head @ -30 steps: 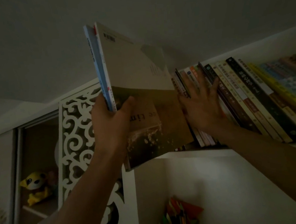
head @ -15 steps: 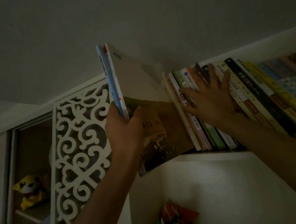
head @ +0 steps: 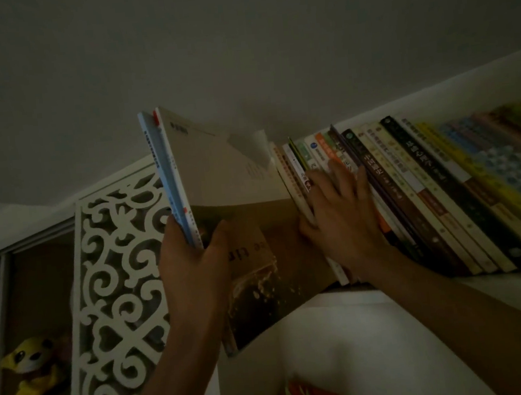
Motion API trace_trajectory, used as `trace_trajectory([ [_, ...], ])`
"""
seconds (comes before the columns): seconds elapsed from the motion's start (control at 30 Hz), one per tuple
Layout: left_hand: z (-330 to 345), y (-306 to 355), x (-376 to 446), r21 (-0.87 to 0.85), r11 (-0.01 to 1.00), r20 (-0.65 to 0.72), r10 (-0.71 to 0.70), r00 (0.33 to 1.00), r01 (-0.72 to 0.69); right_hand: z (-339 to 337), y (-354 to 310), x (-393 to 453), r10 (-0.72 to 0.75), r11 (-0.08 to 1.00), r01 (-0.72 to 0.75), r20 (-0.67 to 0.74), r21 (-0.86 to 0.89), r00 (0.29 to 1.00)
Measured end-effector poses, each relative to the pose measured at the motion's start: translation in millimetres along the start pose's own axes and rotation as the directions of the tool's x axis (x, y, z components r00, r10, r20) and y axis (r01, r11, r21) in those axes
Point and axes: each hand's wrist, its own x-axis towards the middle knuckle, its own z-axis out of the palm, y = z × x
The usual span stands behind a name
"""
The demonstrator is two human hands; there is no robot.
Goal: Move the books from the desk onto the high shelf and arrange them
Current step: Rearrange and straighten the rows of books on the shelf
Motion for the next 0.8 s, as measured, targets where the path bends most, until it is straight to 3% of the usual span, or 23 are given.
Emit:
trace_trajectory([
  [0.23, 2, -1, -14, -0.029, 0.999, -0.098, -0.040, 0.994, 0.037, -1, -2, 12, -0.106, 0.994, 0.104, 0.042, 0.036, 0.993],
  [0.4, -4, 0, -6, -0.048, 0.997, -0.016, -0.060, 0.998, 0.059, -3, 5, 13, -0.141, 0.986, 0.146, 0.071, -0.078, 0.987],
  [0.6, 10, 0, -2, -0.003, 1.000, -0.013, -0.026, 1.000, 0.026, -13, 14, 18, -0.137, 0.978, 0.157, 0.145, -0.138, 0.980],
  [0.8, 41, -11, 3, 0.109, 0.994, -0.006, -0.022, 1.000, 0.023, -5, 22, 16, -0.093, 0.978, 0.107, 0.085, -0.181, 0.992],
])
